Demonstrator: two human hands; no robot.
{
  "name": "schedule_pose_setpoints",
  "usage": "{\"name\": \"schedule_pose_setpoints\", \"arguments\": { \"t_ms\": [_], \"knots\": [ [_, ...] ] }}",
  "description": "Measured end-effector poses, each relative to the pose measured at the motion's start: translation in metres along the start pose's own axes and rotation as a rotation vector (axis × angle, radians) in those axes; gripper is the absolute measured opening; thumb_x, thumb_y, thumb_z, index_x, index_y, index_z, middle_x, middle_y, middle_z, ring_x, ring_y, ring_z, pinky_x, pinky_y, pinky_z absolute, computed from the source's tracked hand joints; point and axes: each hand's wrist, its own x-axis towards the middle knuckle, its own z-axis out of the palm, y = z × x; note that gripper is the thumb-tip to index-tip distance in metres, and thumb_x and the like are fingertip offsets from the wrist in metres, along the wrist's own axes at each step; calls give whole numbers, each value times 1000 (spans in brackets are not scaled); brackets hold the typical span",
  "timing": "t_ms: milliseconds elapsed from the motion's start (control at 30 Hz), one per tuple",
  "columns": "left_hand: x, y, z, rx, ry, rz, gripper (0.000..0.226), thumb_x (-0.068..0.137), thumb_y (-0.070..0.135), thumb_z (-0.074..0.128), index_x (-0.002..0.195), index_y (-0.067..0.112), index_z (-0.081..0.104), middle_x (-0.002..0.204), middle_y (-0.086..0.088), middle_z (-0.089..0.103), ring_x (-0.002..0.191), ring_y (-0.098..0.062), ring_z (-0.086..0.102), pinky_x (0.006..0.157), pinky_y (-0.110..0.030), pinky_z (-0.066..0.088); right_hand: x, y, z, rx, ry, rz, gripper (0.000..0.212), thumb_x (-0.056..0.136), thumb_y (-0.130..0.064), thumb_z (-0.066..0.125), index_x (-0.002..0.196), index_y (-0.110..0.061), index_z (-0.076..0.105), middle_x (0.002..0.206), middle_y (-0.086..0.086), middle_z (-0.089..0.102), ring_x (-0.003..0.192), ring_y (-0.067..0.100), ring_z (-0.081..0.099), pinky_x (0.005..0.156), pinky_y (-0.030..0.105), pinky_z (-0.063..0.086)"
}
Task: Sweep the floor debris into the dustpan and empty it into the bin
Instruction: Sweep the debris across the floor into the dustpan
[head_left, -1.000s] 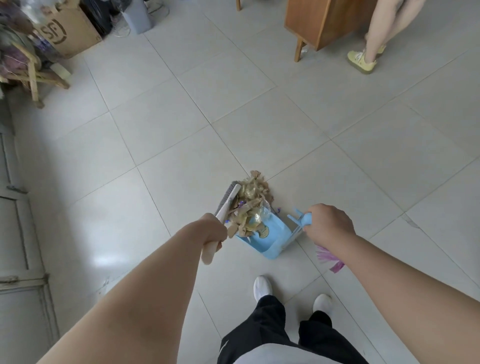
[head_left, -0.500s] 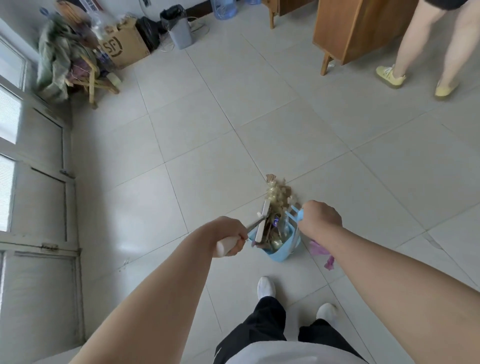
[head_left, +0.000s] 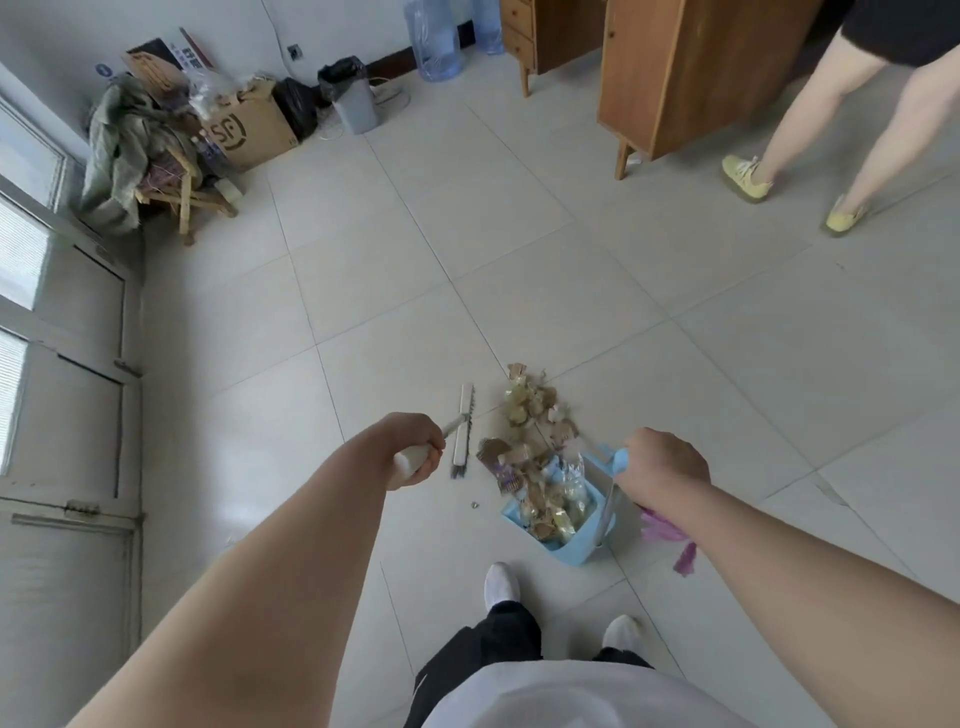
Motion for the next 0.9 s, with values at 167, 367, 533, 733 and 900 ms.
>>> {"name": "schedule_pose_setpoints", "arguments": {
  "t_ms": [167, 367, 533, 733, 900],
  "knots": [
    [23, 0, 35, -35, 72, 66, 9, 87, -7, 52, 89, 2, 53, 71, -13, 51, 45, -16, 48, 34, -14, 43, -1, 29, 4, 73, 3, 93, 14, 81, -13, 61, 75, -20, 51, 73, -2, 54, 57, 17, 51, 43, 18, 33],
    [69, 30, 35, 74, 112, 104, 16, 78, -4, 56, 93, 1, 59, 59, -12, 60, 45, -18, 55, 65, -28, 49, 13, 32, 4, 87, 45, 156, 9, 83, -21, 63, 91, -19, 62, 73, -4, 54, 72, 23, 55, 61, 24, 40],
    [112, 71, 29, 210, 78, 137, 28, 84, -4, 57, 112, -5, 58, 91, -18, 63, 28, -12, 51, 37, -16, 43, 26, 25, 11, 134, 53, 196, 10, 83, -25, 64, 89, -19, 68, 76, -3, 62, 72, 23, 59, 57, 24, 38],
    [139, 114, 37, 495, 2, 133, 9, 86, 2, 61, 94, 1, 59, 71, -11, 63, 41, -16, 53, 43, -21, 42, 44, 12, 6, 143, 39, 270, 13, 80, -23, 64, 92, -18, 68, 78, -2, 64, 75, 23, 62, 57, 24, 40],
    [136, 129, 43, 869, -46, 157, 18, 86, 2, 57, 70, 6, 52, 64, -8, 54, 52, -19, 50, 45, -18, 41, 59, 3, 0, 140, 34, 294, 21, 82, -22, 65, 103, -20, 68, 90, -1, 68, 83, 22, 64, 68, 27, 48]
  ]
}}
